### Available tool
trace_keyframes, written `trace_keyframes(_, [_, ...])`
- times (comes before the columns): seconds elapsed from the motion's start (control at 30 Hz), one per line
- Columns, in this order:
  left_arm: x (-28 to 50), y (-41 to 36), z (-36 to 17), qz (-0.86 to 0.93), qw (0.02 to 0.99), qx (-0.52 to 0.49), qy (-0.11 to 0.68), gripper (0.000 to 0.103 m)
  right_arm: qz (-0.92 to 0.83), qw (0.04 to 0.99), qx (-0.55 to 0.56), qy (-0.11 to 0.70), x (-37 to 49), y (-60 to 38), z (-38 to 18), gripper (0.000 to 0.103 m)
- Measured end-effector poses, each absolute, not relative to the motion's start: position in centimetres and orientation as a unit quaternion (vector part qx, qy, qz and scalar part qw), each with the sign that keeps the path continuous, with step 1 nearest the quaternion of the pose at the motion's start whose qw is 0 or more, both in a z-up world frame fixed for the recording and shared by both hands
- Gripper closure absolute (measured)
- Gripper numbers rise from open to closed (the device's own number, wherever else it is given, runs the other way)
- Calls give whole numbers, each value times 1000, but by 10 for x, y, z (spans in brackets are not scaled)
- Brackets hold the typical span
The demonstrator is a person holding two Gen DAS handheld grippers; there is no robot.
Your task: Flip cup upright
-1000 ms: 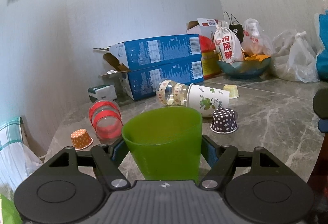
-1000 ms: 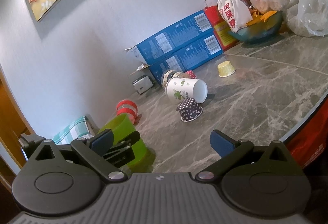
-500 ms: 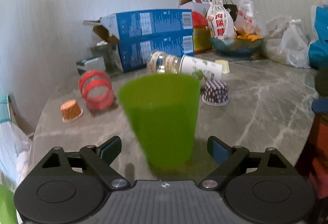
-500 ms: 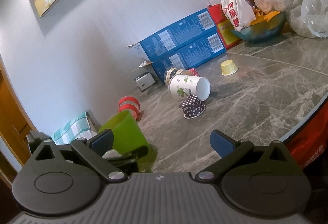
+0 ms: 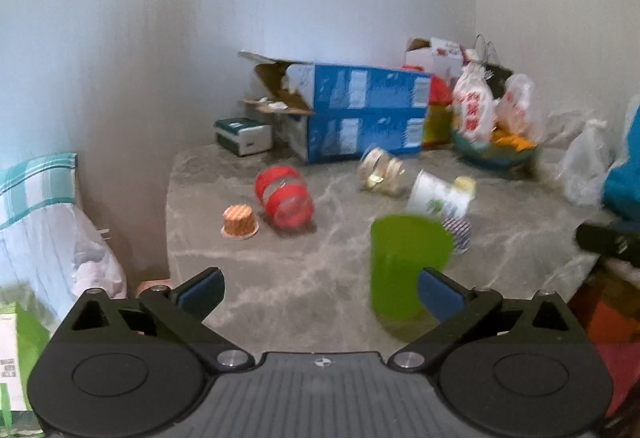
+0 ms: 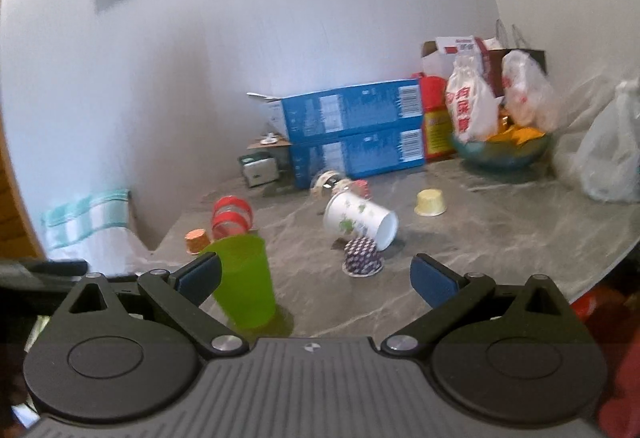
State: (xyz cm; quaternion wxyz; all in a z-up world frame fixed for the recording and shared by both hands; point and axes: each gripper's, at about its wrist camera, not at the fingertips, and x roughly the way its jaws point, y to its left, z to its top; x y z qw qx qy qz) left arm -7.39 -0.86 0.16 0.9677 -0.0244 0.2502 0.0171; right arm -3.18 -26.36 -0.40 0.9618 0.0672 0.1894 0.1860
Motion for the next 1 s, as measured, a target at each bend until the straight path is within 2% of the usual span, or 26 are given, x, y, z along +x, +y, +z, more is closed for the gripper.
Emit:
trace_keyframes(0.27, [-68, -19, 30, -12, 959, -38, 280, 0, 210, 953, 51, 213, -30, -262, 34, 1])
trace_keyframes(0.37, [-66, -18, 29, -26, 955, -61, 291, 0, 206, 951, 48, 223, -27, -262, 34, 1])
trace_keyframes(1.0, [-60, -31, 24, -33, 949, -40, 311, 0, 205, 947, 70, 235, -23, -268, 29, 1])
